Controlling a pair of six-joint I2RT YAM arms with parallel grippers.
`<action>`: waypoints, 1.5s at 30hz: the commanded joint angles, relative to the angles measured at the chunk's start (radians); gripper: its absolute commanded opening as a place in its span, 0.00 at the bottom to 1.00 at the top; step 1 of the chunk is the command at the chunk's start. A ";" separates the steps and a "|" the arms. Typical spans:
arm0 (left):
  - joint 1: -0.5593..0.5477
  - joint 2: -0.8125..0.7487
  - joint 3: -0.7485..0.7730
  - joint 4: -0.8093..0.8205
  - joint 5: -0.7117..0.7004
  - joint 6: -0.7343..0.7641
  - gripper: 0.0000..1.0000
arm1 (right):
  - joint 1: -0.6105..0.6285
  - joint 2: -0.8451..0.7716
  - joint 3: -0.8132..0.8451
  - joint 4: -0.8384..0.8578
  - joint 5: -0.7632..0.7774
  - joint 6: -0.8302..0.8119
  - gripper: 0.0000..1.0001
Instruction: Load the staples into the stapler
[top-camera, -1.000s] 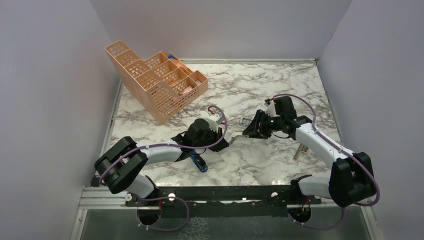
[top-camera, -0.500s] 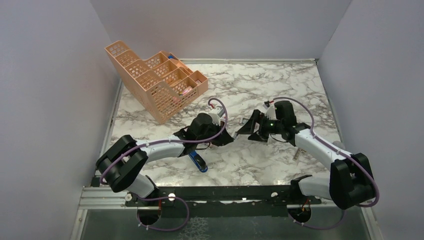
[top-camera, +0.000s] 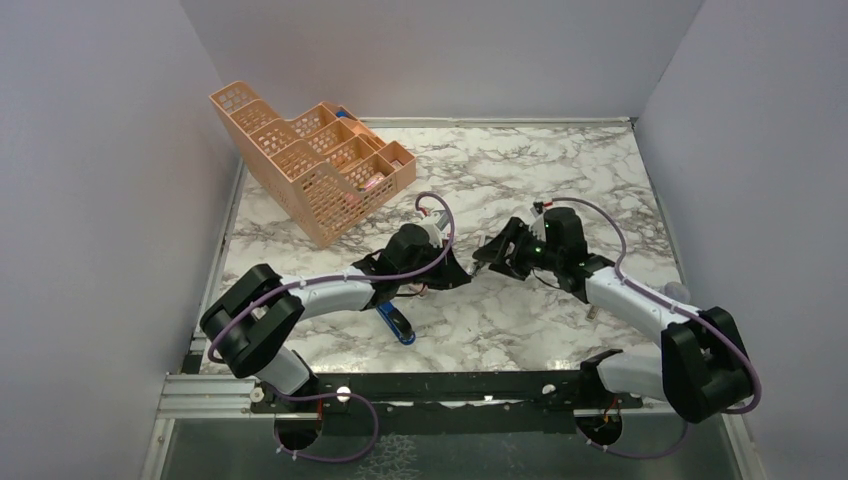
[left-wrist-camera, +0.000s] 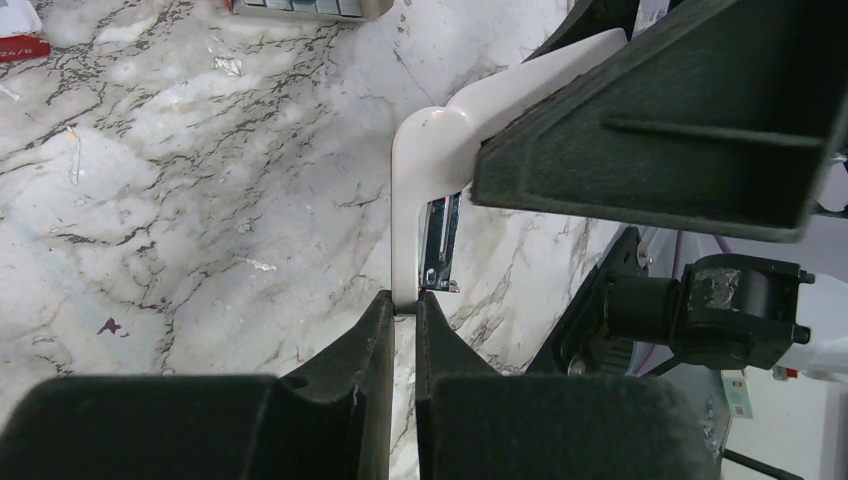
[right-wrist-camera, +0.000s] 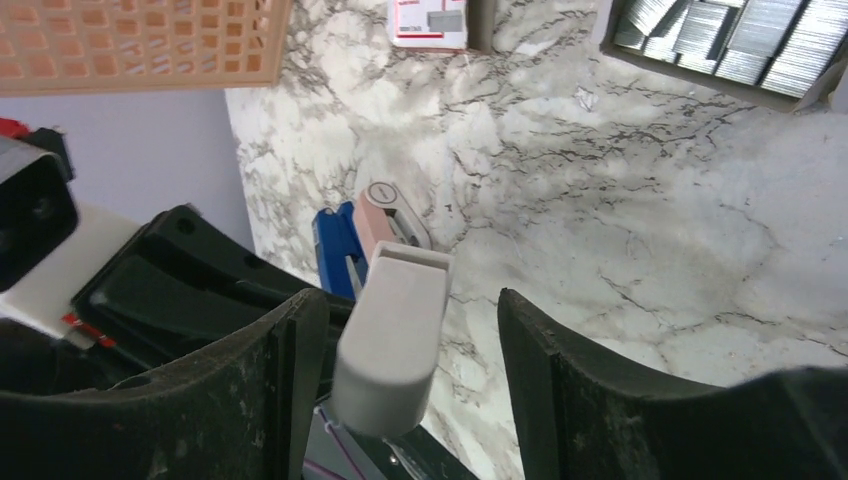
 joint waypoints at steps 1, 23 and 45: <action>0.003 0.016 0.040 0.006 0.015 -0.015 0.00 | 0.029 0.047 0.032 0.046 0.077 0.023 0.62; 0.007 -0.078 0.062 -0.210 -0.183 0.044 0.67 | -0.033 0.157 0.309 -0.532 0.442 -0.246 0.32; 0.016 -0.092 0.188 -0.389 -0.201 0.163 0.88 | -0.229 0.401 0.457 -0.633 0.502 -0.496 0.37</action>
